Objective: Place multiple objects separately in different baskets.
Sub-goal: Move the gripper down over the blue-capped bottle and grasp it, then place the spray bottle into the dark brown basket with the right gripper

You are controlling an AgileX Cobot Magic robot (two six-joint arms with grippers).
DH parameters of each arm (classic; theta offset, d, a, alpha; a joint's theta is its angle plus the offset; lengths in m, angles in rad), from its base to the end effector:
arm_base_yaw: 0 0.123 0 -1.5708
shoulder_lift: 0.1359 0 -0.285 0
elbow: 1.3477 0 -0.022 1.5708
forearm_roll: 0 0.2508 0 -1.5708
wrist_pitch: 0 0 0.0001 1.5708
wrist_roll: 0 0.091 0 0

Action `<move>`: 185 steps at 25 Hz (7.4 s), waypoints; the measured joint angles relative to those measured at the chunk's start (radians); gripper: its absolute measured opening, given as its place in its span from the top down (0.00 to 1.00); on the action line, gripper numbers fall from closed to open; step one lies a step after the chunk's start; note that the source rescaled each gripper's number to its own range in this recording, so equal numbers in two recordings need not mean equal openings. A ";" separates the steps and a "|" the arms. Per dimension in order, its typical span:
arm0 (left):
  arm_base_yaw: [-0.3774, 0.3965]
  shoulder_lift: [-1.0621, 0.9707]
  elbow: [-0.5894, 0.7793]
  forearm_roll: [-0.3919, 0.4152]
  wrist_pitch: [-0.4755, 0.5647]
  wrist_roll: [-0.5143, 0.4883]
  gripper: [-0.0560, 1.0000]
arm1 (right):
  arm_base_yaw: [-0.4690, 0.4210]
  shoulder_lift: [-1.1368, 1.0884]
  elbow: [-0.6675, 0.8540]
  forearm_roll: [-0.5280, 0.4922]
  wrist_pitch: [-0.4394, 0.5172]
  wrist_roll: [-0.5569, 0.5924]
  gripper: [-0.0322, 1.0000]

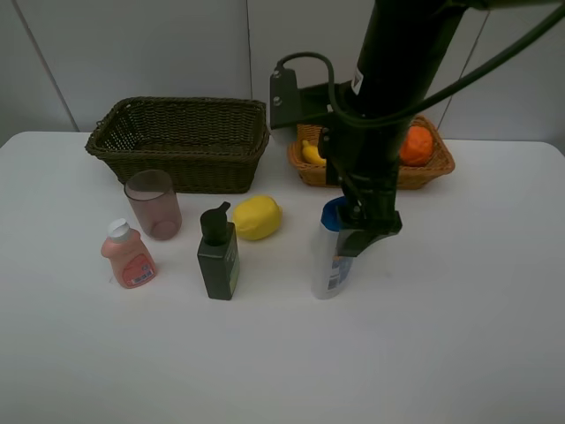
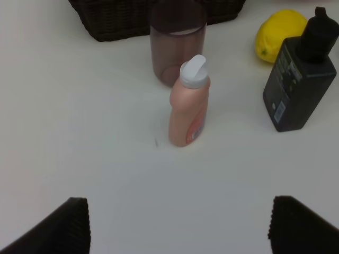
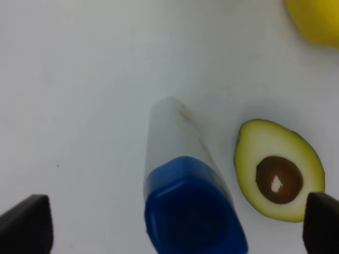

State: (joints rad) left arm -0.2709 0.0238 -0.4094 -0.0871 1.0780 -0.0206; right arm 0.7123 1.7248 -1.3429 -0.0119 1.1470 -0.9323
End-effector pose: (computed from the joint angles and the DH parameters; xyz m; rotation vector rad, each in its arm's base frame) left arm 0.0044 -0.0085 0.2505 0.2717 2.1684 -0.2727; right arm 0.2576 0.2211 0.2541 -2.2129 2.0467 -0.0381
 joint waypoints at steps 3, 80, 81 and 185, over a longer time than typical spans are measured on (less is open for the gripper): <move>0.000 0.000 0.000 0.000 0.000 0.000 0.09 | 0.000 0.022 0.000 -0.002 -0.015 -0.002 0.00; 0.000 0.000 0.000 0.000 0.000 0.000 0.09 | 0.000 0.027 -0.202 -0.037 0.082 -0.017 0.89; 0.000 0.000 0.000 0.000 0.000 0.000 0.09 | 0.000 0.027 -0.222 -0.046 0.083 -0.017 0.89; 0.000 0.000 0.000 0.000 0.000 0.000 0.09 | -0.050 0.631 -0.735 0.070 -0.480 0.106 0.17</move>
State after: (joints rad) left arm -0.2709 0.0238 -0.4094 -0.0871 1.0780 -0.0206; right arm 0.6625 2.3557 -2.0778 0.0585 0.6673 -0.8268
